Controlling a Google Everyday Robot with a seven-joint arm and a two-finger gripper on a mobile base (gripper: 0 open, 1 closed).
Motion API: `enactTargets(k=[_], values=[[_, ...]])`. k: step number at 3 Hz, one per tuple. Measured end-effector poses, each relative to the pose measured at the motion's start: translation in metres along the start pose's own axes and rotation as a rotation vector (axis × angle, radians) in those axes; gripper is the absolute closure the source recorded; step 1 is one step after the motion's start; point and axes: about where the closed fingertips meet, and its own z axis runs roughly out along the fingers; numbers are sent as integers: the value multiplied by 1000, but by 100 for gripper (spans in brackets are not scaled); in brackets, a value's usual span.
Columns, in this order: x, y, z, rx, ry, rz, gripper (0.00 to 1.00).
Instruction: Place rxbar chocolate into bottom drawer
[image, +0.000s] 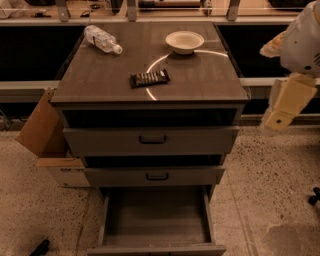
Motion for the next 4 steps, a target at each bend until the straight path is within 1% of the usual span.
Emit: enactTargets(k=[1,2,3,4], values=[[-19,-24,34,-38,-89,3,0],[-41,-46,80,-86,-180,19,0],[-41,-46,80,-86,-180,19,0],[-48,-71,90,-52,-212,-3,0]])
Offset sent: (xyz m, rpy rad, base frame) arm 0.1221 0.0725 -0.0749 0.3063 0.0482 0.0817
